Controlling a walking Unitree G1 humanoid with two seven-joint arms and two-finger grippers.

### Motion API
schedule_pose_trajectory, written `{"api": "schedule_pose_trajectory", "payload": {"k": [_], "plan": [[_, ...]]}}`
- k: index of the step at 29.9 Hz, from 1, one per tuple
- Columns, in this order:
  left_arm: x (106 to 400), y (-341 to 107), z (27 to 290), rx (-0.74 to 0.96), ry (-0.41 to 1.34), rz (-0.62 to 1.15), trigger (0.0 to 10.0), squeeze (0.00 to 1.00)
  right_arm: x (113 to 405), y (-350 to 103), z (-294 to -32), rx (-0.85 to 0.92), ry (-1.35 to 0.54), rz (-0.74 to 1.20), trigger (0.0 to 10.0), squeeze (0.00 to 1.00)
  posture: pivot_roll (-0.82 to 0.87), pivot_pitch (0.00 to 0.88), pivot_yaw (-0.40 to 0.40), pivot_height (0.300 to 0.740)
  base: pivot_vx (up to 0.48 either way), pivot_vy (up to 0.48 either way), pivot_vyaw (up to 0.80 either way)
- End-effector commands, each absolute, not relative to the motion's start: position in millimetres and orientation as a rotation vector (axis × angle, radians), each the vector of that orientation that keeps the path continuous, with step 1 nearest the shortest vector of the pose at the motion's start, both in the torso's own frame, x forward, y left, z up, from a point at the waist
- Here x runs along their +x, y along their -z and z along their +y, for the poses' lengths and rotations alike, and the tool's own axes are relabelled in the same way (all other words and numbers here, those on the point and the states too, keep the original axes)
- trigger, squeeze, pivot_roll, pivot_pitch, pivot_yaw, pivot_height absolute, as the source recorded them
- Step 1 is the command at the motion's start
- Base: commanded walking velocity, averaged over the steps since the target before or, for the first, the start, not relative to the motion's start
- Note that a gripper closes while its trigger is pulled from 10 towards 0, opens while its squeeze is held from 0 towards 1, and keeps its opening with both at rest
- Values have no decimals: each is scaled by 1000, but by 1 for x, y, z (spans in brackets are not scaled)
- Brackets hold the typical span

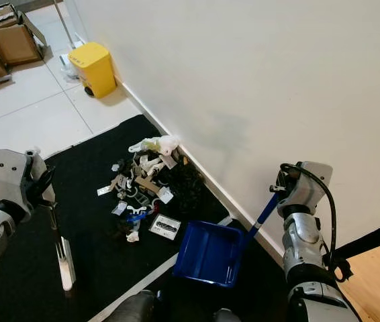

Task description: Sweep floor

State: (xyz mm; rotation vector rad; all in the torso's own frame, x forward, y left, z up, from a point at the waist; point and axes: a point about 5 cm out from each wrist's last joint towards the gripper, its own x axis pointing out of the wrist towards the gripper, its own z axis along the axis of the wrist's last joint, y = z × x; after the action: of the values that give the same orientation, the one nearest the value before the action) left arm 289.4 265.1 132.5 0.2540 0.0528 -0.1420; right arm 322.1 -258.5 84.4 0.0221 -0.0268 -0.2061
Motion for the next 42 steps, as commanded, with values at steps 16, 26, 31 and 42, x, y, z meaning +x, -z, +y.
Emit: {"api": "schedule_pose_trajectory", "payload": {"k": [16,26,31,42], "plan": [[293,-145,308,396,249,55,10000,0,317,-75,-252,28,212,-21,10000,0,226,221,67,740,0,0,0],[308,-137,298,322,483,80,10000,0,321,-85,-246,-34,201,-81,10000,0,197,222,67,740,0,0,0],[314,-132,293,393,529,103,10000,0,321,-84,-240,-38,191,-90,10000,0,170,215,70,740,0,0,0],[315,-136,301,497,506,60,10000,0,319,-83,-238,-46,182,-92,10000,0,144,229,63,740,0,0,0]]}}
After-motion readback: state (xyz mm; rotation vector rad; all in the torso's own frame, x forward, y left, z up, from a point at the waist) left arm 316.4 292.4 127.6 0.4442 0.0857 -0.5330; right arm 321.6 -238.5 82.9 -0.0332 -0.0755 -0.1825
